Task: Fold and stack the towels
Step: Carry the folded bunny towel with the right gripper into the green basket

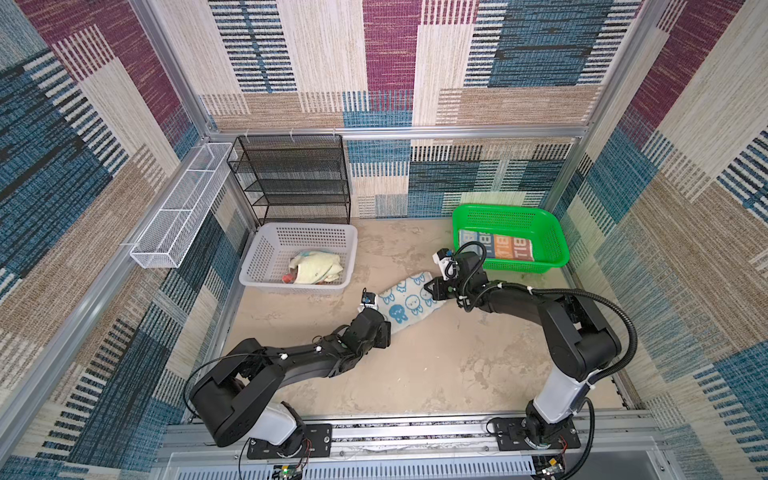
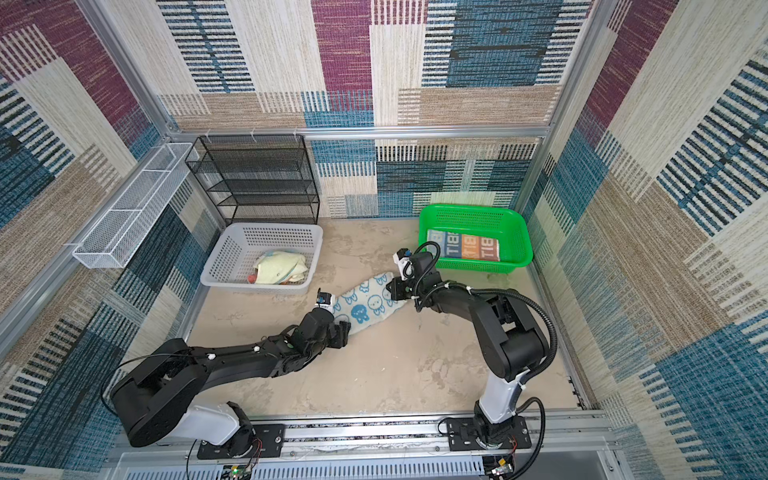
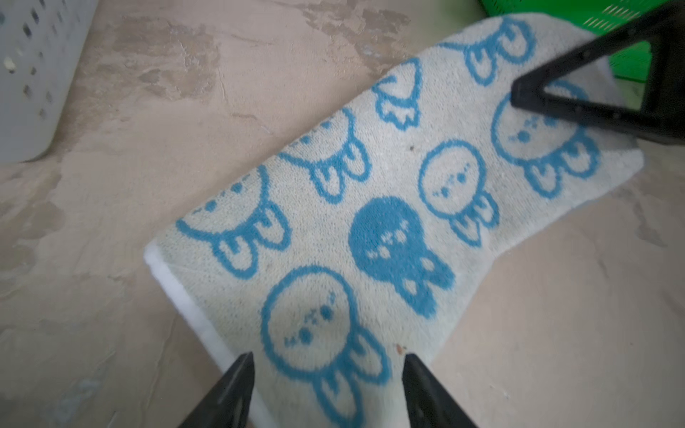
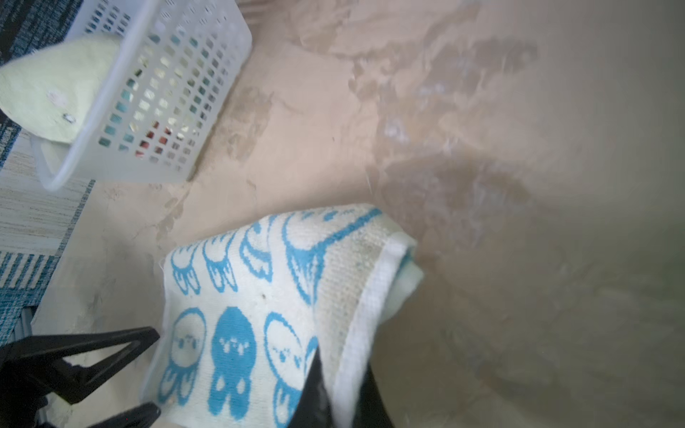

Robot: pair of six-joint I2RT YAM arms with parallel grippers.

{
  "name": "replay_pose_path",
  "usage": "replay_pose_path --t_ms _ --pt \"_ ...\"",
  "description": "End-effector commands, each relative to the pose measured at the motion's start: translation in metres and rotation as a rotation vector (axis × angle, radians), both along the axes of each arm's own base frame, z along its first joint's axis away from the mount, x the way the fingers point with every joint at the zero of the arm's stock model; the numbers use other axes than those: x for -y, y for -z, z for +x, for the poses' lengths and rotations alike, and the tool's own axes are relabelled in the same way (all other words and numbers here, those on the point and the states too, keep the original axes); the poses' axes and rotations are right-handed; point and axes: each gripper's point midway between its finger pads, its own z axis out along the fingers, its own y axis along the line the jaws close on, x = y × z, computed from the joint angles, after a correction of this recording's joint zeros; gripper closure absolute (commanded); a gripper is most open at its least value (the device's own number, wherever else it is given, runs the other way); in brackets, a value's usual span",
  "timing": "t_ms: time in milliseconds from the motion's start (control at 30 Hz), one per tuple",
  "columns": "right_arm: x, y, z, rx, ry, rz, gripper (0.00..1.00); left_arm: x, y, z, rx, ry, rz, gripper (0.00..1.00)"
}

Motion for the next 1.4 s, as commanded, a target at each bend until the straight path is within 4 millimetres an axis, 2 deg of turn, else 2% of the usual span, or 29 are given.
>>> replay_pose_path --t_ms 0,167,333,433,600,767,933,1267,1367 --pt "0.008 -0.027 0.026 0.076 0.030 -0.101 1.00 -0.006 -0.011 -0.002 0.015 -0.014 -0.005 0.30" --pt "0.018 -0.080 0.071 0.168 0.080 -0.153 1.00 -0.014 -0.030 -0.003 0.061 -0.030 -0.009 0.29" --pt "0.048 -0.111 0.105 0.206 0.151 -0.223 1.00 -0.028 -0.040 -0.006 0.097 -0.060 0.012 0.30" --pt "0.077 -0.130 0.125 0.226 0.202 -0.236 1.00 -0.037 -0.044 -0.008 0.115 -0.080 0.021 0.30" --pt "0.130 -0.142 0.146 0.236 0.289 -0.253 1.00 -0.045 -0.052 -0.012 0.136 -0.088 0.028 0.29" --pt "0.191 -0.144 0.162 0.242 0.414 -0.336 1.00 -0.051 -0.062 -0.012 0.165 -0.095 0.030 0.28" --pt "0.244 -0.129 0.169 0.218 0.543 -0.451 1.00 -0.055 -0.065 -0.013 0.177 -0.109 0.036 0.28" --pt "0.316 -0.083 0.164 0.125 0.675 -0.657 1.00 -0.058 -0.068 -0.014 0.191 -0.109 0.033 0.28" --pt "0.332 -0.073 0.162 0.102 0.699 -0.702 1.00 -0.059 -0.068 -0.014 0.183 -0.111 0.039 0.28"
